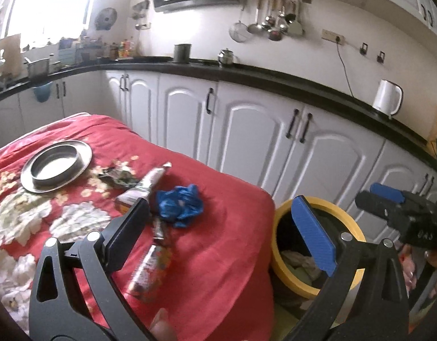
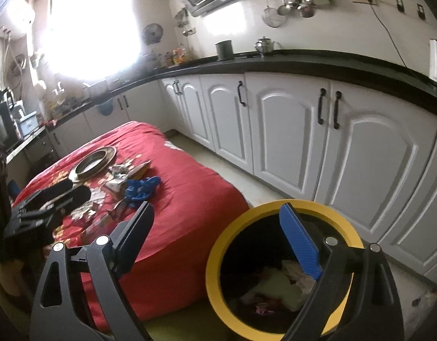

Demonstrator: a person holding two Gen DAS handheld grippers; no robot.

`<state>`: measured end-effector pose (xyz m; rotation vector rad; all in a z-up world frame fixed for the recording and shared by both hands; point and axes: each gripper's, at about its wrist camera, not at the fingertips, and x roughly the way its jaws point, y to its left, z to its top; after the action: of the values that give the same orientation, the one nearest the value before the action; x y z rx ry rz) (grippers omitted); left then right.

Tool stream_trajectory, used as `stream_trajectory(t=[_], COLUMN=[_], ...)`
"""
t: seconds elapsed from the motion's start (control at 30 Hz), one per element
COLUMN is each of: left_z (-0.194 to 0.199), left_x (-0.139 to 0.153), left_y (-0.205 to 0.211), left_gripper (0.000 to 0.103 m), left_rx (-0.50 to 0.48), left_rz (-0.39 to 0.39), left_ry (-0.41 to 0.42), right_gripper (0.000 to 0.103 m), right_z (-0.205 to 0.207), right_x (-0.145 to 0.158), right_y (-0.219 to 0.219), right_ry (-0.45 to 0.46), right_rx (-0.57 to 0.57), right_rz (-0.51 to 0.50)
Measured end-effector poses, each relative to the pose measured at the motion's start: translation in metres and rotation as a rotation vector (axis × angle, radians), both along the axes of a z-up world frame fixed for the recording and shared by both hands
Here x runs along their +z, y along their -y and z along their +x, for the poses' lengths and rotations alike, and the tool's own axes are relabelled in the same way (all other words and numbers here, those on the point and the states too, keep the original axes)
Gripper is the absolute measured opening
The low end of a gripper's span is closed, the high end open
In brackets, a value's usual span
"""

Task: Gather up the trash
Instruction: 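Move both tools back from the bin toward the remaining items on the table, then grasp the clear snack bag with the left tool while the right tool grasps the blue gloves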

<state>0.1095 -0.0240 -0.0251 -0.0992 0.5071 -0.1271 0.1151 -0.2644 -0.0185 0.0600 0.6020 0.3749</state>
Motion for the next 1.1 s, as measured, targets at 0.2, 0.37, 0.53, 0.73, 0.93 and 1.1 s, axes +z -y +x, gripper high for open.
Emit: stream_trajectory(t=[0.2,0.37,0.53,0.73,0.93,1.1], left_z=[-0.001,-0.002,-0.004,-0.003,-0.002,0.001], left_x=[0.002,0.003,0.003,0.000,-0.006,-0.017], left_y=[-0.022,-0.039,-0.053,-0.068,-0.089,-0.109], left_gripper=[0.092,0.092,0.092,0.092,0.092,0.092], left_rx=[0.051,0.094,0.123,0.156,0.199,0.246], left_rz=[-0.012,-0.021,-0.033,-0.056,-0.073,-0.071], left_ry=[0.012,0.017,0.021,0.012,-0.006,-0.058], right_gripper=[0.088,0.088,0.088,0.088,0.088,0.088], right_z=[-0.002,-0.005,-0.005,-0.004,0.001,0.011], right_x=[0.000,0.001,0.002,0.001,-0.005,-0.012], right_y=[-0.021,-0.034,-0.050,-0.068,-0.091,-0.116], right_ry=[-0.002,-0.005,-0.004,-0.001,-0.012,-0.020], right_rx=[0.051,0.081,0.113,0.146,0.190,0.241], right_rz=[-0.022,-0.034,-0.045,-0.061,-0.084,-0.107])
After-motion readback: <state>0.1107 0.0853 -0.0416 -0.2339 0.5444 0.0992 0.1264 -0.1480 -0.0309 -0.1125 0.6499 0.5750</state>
